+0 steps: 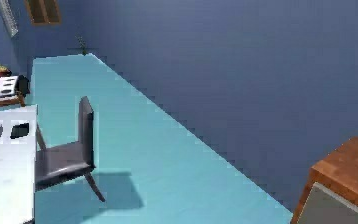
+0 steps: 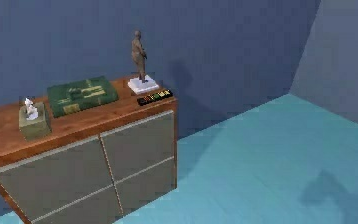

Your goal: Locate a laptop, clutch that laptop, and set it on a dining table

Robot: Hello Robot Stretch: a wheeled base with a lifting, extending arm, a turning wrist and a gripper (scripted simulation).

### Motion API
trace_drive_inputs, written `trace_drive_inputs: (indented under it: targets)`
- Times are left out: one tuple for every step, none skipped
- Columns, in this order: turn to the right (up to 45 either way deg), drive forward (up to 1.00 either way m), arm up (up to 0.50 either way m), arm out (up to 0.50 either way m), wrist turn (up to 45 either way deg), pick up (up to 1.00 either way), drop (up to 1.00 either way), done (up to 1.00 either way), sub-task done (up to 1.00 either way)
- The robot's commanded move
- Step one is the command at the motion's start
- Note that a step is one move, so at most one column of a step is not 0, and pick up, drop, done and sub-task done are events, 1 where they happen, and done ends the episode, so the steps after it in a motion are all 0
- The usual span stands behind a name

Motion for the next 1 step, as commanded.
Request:
trace_drive_inputs:
  targets:
    - [0.0, 1.00, 0.00, 0.00, 0.0, 0.00, 0.00, 0.00, 0.00]
